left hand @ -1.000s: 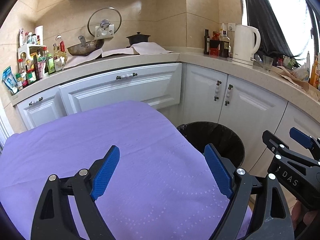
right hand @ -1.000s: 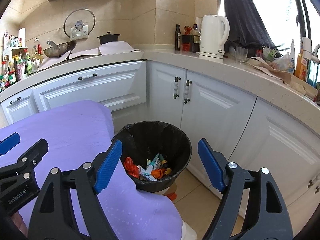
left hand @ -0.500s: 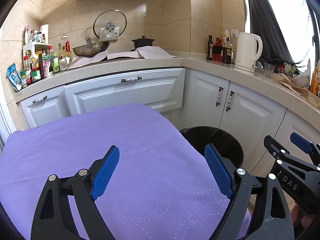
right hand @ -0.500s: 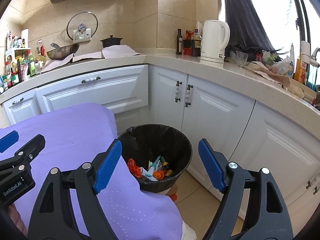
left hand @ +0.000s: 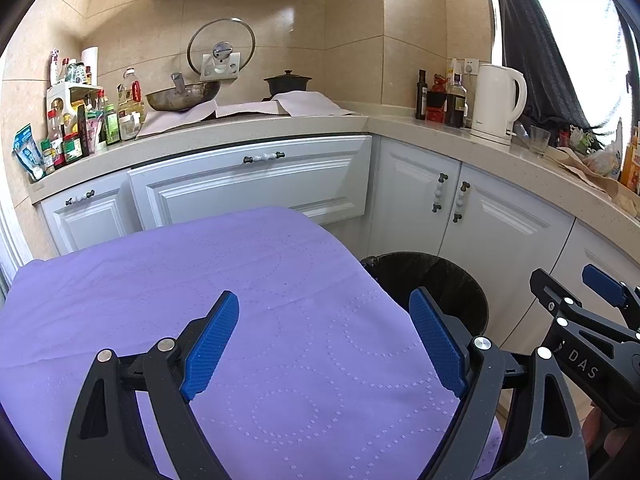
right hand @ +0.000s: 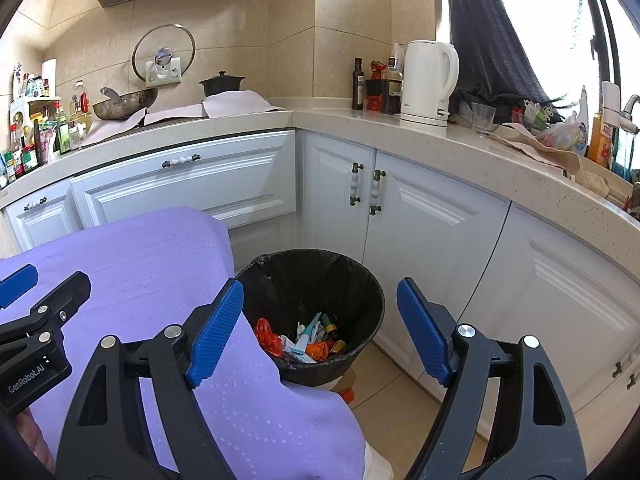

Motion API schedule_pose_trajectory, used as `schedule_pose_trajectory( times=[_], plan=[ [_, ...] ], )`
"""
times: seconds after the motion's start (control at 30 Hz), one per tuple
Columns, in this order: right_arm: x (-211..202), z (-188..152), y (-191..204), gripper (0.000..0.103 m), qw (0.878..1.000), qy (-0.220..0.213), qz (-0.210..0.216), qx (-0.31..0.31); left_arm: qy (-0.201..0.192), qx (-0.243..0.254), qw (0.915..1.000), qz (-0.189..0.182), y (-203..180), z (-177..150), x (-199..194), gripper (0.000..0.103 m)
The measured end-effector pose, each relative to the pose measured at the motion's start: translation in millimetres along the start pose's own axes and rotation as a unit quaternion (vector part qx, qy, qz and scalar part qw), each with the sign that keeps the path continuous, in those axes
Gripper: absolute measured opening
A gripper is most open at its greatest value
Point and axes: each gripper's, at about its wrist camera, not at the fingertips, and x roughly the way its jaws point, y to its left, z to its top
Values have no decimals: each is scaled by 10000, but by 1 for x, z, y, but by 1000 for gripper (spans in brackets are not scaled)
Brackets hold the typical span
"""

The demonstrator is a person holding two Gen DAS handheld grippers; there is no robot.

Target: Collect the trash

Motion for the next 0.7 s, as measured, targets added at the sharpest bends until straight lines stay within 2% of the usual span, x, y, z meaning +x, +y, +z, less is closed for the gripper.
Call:
schedule_pose_trajectory(
  times=[0.7],
  plan=[
    [0, 1, -1, 77, 10000, 13, -1, -2, 17, -6, 10000, -1, -1, 0, 1, 84]
  ],
)
